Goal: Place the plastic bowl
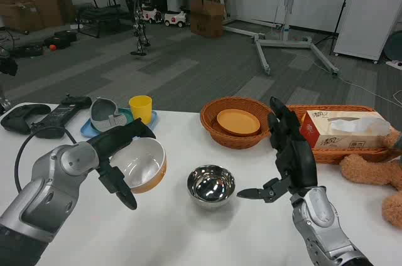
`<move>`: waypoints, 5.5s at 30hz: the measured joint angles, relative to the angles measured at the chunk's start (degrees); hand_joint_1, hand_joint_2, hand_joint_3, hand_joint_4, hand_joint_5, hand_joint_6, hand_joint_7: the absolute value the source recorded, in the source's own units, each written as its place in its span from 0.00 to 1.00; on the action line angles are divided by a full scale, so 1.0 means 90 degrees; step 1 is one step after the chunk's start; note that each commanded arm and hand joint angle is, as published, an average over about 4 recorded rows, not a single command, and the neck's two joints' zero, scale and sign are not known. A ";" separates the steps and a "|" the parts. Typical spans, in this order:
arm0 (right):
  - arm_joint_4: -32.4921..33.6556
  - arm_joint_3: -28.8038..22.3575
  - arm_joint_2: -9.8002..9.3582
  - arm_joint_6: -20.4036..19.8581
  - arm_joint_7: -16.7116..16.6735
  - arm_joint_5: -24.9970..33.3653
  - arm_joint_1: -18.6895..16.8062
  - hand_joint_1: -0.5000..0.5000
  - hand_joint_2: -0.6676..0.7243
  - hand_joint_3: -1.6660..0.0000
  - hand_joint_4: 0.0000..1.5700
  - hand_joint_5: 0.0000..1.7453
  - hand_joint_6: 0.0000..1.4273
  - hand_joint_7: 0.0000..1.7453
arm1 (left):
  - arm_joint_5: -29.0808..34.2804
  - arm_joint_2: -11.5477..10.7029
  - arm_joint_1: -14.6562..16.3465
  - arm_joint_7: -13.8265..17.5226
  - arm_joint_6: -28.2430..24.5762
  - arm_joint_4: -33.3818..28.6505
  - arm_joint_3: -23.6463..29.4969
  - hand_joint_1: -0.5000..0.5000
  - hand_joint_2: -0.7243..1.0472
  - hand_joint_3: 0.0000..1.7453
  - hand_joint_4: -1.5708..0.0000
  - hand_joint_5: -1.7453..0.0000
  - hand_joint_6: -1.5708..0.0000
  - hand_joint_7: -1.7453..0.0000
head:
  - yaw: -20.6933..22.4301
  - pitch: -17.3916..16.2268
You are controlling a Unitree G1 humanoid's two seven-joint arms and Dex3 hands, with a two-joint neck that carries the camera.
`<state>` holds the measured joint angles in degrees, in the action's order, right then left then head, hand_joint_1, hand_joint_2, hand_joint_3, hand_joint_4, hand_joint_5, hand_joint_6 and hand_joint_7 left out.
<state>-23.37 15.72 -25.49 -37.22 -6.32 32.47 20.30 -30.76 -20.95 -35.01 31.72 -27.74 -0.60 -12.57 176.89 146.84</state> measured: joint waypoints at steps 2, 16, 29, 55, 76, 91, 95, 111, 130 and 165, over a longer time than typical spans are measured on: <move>0.0013 0.0007 -0.0024 -0.0007 0.0000 0.0023 0.0000 0.21 1.00 1.00 0.29 0.00 0.00 0.20 | -0.0017 0.0057 0.0128 0.0018 -0.0006 -0.0129 0.0055 0.00 0.78 1.00 0.40 0.00 0.98 0.04 | 0.0089 -0.0070; 0.0318 0.0073 -0.0195 -0.0023 0.0001 0.0134 -0.0026 0.21 1.00 1.00 0.29 0.00 0.00 0.20 | -0.0040 0.0214 0.0397 0.0085 -0.0041 -0.0472 0.0097 0.00 0.76 1.00 0.40 0.00 0.98 0.04 | 0.0212 -0.0009; 0.0340 0.0099 -0.0346 -0.0023 0.0001 0.0295 -0.0077 0.21 1.00 1.00 0.29 0.00 0.00 0.20 | -0.0786 0.0425 0.0510 0.0084 0.0061 -0.0118 0.0332 0.00 0.75 1.00 0.49 0.00 1.00 0.04 | 0.0261 -0.0170; 0.0331 0.0196 -0.0453 -0.0038 0.0001 0.0418 -0.0127 0.17 1.00 1.00 0.29 0.00 0.00 0.20 | -0.1508 0.1401 0.0684 -0.0680 0.1429 0.3100 0.1113 0.00 0.70 1.00 0.81 0.00 1.00 0.08 | 0.0561 -0.0572; 0.0308 0.0243 -0.0452 -0.0038 0.0001 0.0416 -0.0127 0.20 1.00 1.00 0.29 0.00 0.00 0.20 | -0.1508 0.1504 0.0750 -0.0780 0.1562 0.3395 0.1317 0.00 0.85 0.89 1.00 0.40 1.00 0.78 | 0.0699 -0.0627; 0.0279 0.0264 -0.0452 -0.0038 0.0002 0.0418 -0.0127 0.21 1.00 1.00 0.29 0.00 0.00 0.20 | -0.1435 0.1509 0.0801 -0.0324 0.1672 0.3368 0.1535 0.00 0.96 0.64 1.00 0.41 1.00 0.96 | 0.0855 -0.0687; 0.0252 0.0266 -0.0452 -0.0038 0.0002 0.0418 -0.0127 0.20 1.00 1.00 0.29 0.00 0.00 0.20 | -0.1436 0.1507 0.0802 -0.0255 0.1701 0.3345 0.1527 0.00 1.00 0.58 1.00 0.41 1.00 0.96 | 0.0891 -0.0699; 0.0173 0.0266 -0.0445 -0.0039 0.0003 0.0416 -0.0124 0.21 1.00 1.00 0.29 0.00 0.00 0.20 | -0.1200 0.1518 0.1051 -0.0187 0.2244 0.2510 0.1872 0.00 1.00 0.45 1.00 0.41 1.00 0.96 | 0.1043 -0.0704; 0.0115 0.0266 -0.0418 -0.0039 0.0003 0.0415 -0.0119 0.21 1.00 1.00 0.29 0.00 0.00 0.20 | -0.0791 0.1573 0.1340 -0.0478 0.2937 0.1910 0.2379 0.00 1.00 0.35 1.00 0.41 1.00 0.96 | 0.1226 -0.0624; 0.0358 0.0210 -0.0315 -0.0039 0.0002 0.0406 -0.0116 0.21 1.00 1.00 0.29 0.00 0.00 0.20 | 0.9161 0.1158 0.1339 -0.1342 0.5934 0.0960 0.1581 0.00 1.00 0.45 1.00 0.71 1.00 0.96 | 0.1034 0.0113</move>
<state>-20.15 17.61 -28.33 -37.58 -6.31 36.12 19.25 51.68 -10.52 -22.95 19.64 25.67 8.04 1.66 186.19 147.86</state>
